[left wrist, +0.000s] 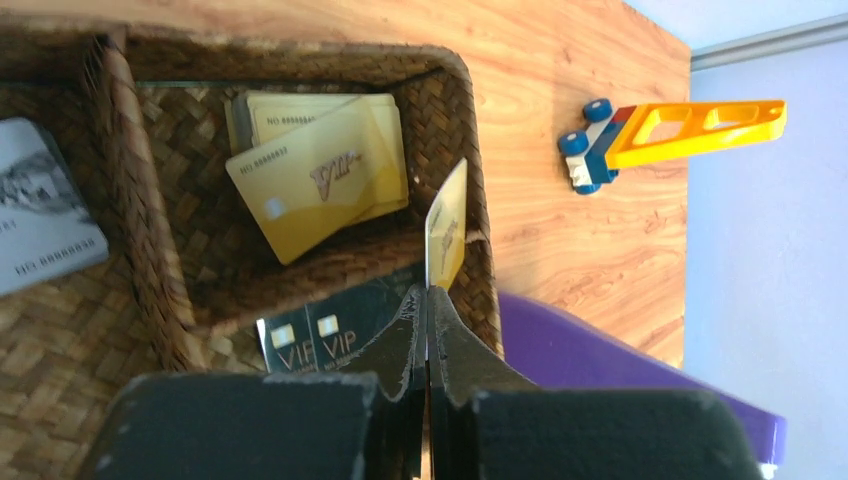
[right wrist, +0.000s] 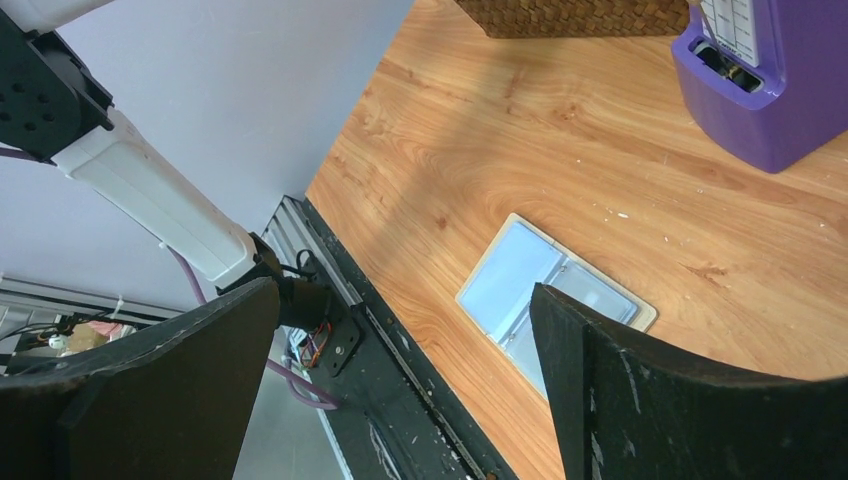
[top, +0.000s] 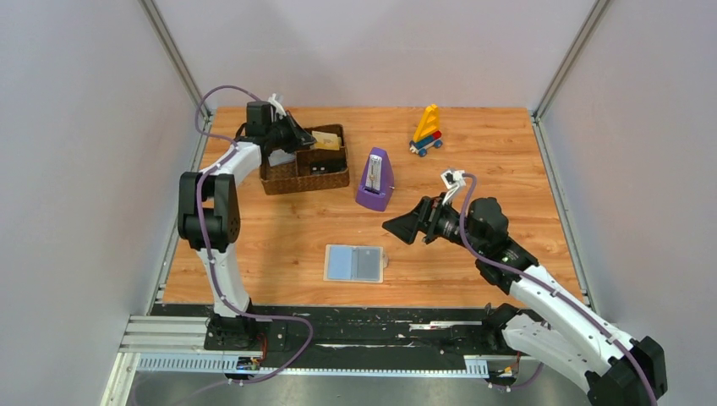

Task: Take the credit cards out of the card holder
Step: Place the credit card in the storage box.

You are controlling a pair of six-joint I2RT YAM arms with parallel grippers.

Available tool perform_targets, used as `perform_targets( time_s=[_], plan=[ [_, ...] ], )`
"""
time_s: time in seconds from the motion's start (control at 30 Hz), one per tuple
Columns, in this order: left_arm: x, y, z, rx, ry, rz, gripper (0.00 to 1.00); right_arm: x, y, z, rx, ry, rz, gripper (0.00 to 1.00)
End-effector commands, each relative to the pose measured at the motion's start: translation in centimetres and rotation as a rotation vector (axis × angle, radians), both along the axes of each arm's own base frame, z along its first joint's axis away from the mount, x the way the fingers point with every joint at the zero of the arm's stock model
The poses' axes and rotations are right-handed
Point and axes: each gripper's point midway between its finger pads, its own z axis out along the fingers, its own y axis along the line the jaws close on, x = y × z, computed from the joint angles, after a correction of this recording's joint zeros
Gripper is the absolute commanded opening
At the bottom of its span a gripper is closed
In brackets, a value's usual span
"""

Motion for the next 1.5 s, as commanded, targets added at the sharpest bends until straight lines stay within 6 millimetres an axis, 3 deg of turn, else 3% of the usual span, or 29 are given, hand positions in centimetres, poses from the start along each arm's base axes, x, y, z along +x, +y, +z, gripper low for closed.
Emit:
perform_targets(
  time_s=[0.0, 0.2, 0.43, 0.57, 1.47],
  plan=[
    [2.8, -0.1, 2.4, -0.031, -0.124, -0.022, 0.00, 0.7, 0.6, 1.6, 0.006, -0.040, 0.017, 1.00],
    [3.9, -0.4, 1.7, -0.071, -0.147, -0.045, 0.00, 1.2, 0.9, 1.2, -0.007, -0.029, 0.015, 1.00],
    [3.8, -1.1, 3.9, -0.161, -0.179, -0.074, 0.00, 1.7, 1.0, 0.6, -0.024, -0.020, 0.008, 1.00],
    [4.3, -0.7, 4.1, -0.147, -0.187, -0.053, 0.00, 1.8, 1.3, 0.5, -0.027, -0.014, 0.016, 1.00],
    [6.6, -0.3, -1.6, -0.165, -0.080, 0.000, 0.00, 2.7, 1.4, 0.7, -0.039, -0.022, -0.010, 1.00]
  ],
)
